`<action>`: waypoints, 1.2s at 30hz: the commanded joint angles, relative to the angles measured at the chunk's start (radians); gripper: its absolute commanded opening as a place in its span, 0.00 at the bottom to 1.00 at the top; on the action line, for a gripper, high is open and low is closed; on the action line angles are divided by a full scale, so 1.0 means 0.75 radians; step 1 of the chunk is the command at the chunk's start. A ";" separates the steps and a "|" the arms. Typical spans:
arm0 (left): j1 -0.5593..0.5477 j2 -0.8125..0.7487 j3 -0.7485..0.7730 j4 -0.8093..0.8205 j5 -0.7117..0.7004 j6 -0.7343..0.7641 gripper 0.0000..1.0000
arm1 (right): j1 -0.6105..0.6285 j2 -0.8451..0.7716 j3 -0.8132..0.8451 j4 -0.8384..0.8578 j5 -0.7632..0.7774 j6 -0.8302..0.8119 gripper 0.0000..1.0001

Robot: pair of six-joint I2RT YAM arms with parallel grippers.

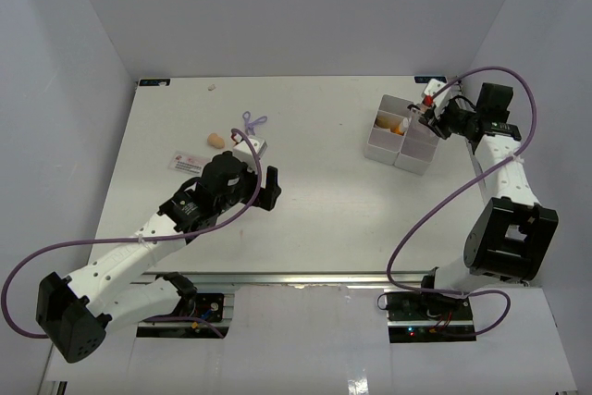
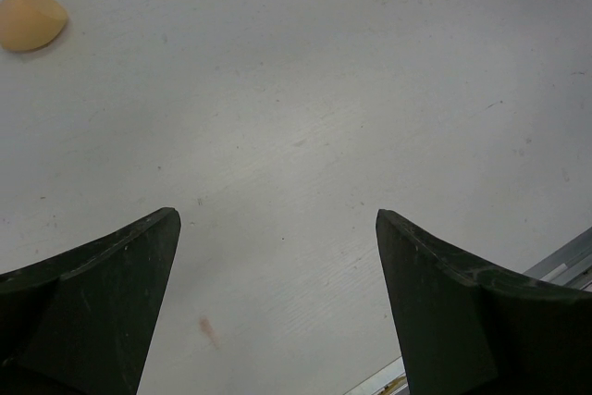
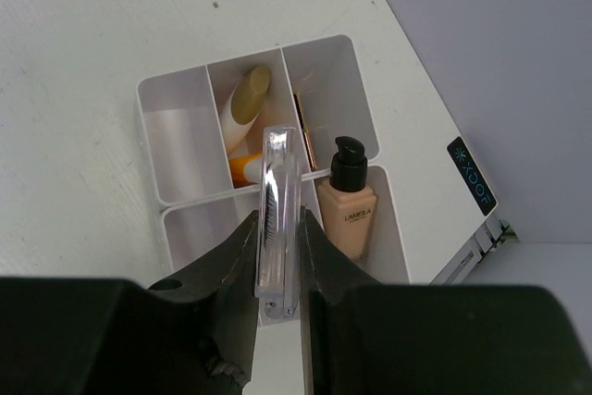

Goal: Organize the makeup

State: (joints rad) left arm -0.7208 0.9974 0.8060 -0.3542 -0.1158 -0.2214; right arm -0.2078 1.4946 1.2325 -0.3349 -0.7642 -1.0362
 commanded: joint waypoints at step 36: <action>0.371 0.187 0.014 0.041 0.280 -0.149 0.98 | 0.011 -0.237 -0.087 -0.164 -0.559 0.513 0.56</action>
State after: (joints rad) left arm -0.5599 1.0733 0.7932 -0.3308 -0.0111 -0.2602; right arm -0.2413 1.4241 1.2345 -0.3613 -0.9248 -0.8304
